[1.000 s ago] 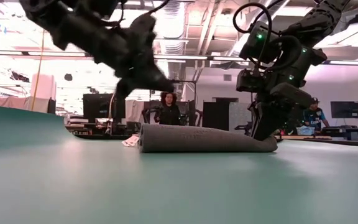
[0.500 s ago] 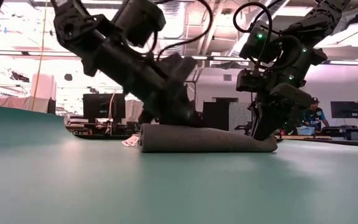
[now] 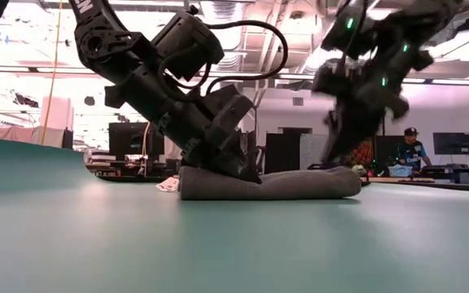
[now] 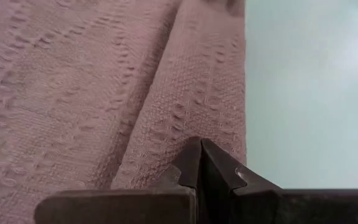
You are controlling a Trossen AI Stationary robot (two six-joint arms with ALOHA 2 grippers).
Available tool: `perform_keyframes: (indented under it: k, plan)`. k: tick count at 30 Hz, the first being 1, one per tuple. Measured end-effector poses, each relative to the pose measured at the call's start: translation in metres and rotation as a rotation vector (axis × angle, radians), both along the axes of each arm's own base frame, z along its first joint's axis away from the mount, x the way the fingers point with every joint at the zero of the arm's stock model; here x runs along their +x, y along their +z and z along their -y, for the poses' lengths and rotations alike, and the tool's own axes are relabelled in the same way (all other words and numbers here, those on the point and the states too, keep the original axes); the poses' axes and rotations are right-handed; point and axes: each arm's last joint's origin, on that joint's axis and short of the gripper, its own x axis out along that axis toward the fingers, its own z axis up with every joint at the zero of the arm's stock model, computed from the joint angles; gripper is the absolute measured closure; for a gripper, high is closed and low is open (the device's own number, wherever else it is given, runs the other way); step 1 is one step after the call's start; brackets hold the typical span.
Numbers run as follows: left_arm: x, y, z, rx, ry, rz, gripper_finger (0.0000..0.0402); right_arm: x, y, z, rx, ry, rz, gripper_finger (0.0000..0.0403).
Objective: Roll towel into tight, uniform cylinder
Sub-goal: Roll the gray towel
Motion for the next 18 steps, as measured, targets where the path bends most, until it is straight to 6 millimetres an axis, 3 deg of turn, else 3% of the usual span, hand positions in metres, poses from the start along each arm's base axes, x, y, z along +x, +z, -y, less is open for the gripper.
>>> perform_keyframes:
  k: [7,12,18]
  plan:
    - [-0.001,-0.002,-0.001,-0.027,-0.069,-0.032,0.0401,-0.019,0.05,-0.008,-0.071,0.127,0.214,0.0207]
    - [-0.001,-0.002,-0.006,-0.043,-0.073,-0.039,0.0401,-0.021,0.044,-0.028,-0.2,0.369,0.164,0.0127]
    - [-0.001,-0.003,-0.011,-0.063,-0.065,-0.037,0.0401,-0.01,0.02,-0.039,-0.38,0.408,0.048,0.0113]
